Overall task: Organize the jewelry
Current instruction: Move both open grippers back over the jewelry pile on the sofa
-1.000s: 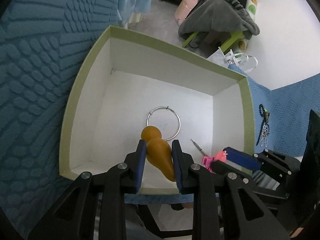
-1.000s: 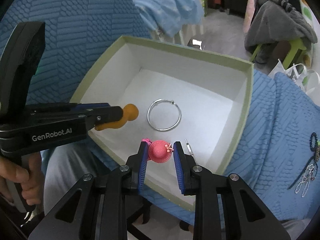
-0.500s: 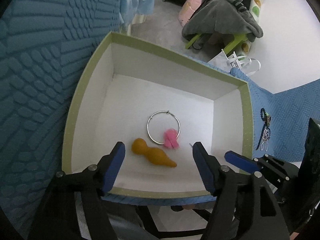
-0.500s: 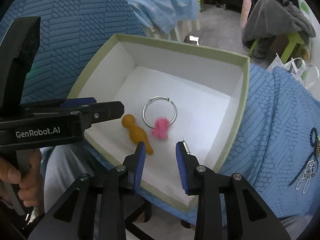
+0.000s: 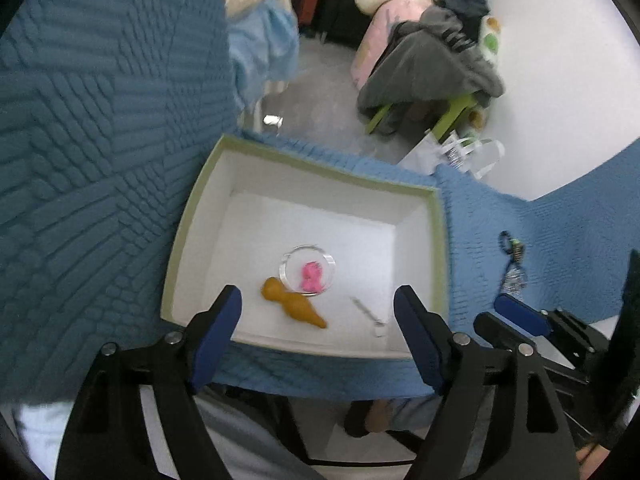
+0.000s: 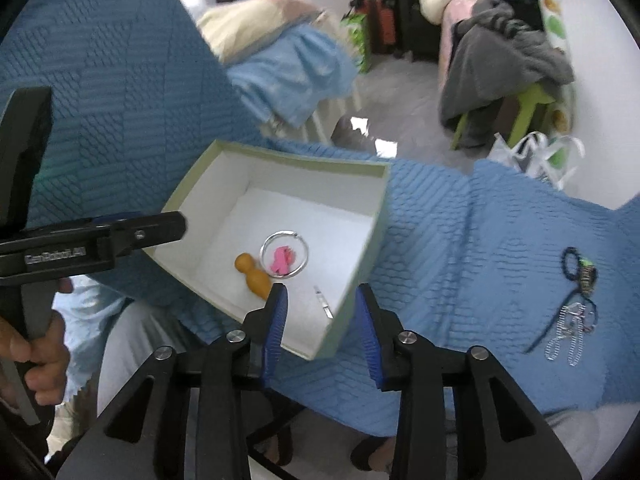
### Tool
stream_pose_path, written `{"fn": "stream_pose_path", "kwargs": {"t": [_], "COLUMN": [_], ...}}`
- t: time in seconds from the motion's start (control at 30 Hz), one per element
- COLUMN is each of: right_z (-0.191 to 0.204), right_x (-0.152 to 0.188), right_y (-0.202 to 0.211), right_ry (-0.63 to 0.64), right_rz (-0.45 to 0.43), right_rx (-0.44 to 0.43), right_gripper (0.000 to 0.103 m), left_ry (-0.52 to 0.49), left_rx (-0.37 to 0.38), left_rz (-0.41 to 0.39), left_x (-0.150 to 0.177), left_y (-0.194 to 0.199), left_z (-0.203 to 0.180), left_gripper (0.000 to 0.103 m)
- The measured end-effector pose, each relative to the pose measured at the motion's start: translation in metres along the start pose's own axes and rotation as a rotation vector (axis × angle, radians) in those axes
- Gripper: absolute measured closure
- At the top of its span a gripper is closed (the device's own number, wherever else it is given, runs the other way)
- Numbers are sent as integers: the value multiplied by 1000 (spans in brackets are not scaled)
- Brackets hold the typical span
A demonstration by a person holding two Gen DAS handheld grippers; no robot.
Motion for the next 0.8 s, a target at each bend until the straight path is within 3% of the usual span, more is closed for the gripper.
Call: {"fn": "stream_pose_path", "kwargs": {"t": [0.3, 0.53, 0.63, 0.8], "right_z": [-13, -23, -28, -36], "right_x": [-3, 14, 23, 42], "right_y": [68, 130, 155, 183], "right_ry": [-6, -11, -26, -25], "right_rz": [-167, -268, -317, -364], "right_rx": [17, 56, 62, 90], "right_gripper": [68, 66, 60, 58], "left_ry": [-98, -128, -142, -179], "left_rx": [17, 50, 62, 78], "left_rz": [-123, -220, -246, -288], "left_x": [2, 20, 28, 37], "left_y": [55, 94, 103, 113], "left_z": [-53, -83, -94, -111], "left_gripper": [24, 24, 24, 24]}}
Point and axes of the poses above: each gripper's, at about its wrist camera, not at the fingertips, and y roughly against the way its jaws point, z to its left, x to its underside, the point moved 7 cm from there along -y, roughly the way its jaws point
